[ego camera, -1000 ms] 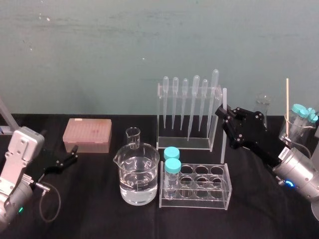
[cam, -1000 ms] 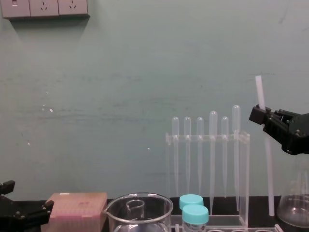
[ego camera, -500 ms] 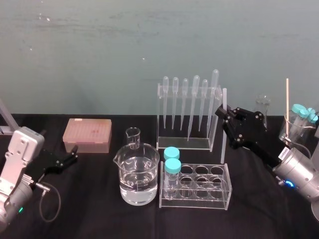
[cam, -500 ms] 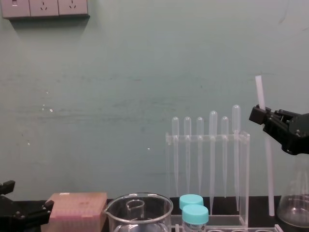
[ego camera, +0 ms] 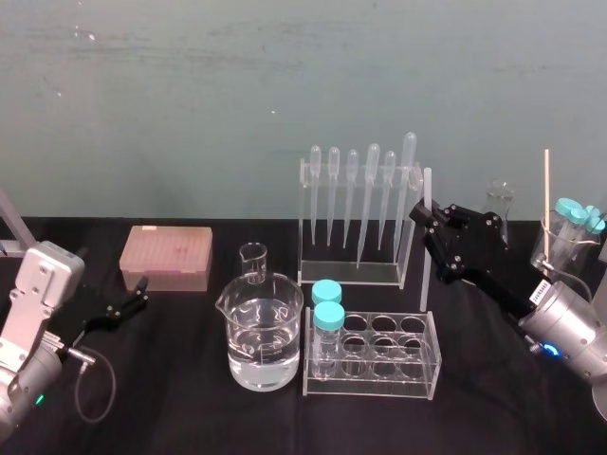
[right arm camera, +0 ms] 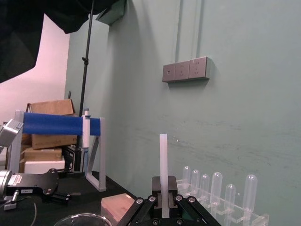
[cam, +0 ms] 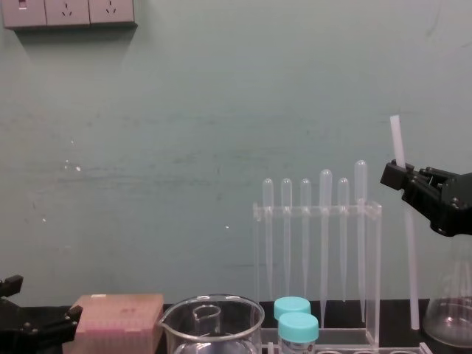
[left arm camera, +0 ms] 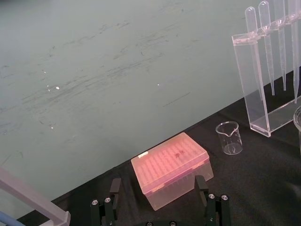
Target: Pick up the stirring rod with one hand, then place it down.
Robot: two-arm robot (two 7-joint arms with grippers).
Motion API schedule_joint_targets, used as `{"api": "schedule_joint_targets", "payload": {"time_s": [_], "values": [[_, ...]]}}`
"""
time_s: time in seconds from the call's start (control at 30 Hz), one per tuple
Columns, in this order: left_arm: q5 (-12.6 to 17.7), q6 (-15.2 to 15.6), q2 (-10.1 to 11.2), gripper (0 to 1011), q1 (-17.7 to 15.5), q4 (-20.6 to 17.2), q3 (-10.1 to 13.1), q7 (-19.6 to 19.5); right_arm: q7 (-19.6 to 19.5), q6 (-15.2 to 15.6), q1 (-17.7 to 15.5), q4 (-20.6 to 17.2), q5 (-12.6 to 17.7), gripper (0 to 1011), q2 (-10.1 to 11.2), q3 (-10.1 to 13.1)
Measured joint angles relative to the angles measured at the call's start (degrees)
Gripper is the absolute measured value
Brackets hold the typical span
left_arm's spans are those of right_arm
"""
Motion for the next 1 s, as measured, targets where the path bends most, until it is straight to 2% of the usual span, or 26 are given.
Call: {"api": "schedule_joint_targets", "payload": {"time_s": [1.0], "values": [[0.0, 0.0, 0.0, 1000, 0.0, 0.0, 0.0, 0.0, 0.0, 0.0, 0.0, 0.0, 0.0, 69, 0.0, 0.0]]}}
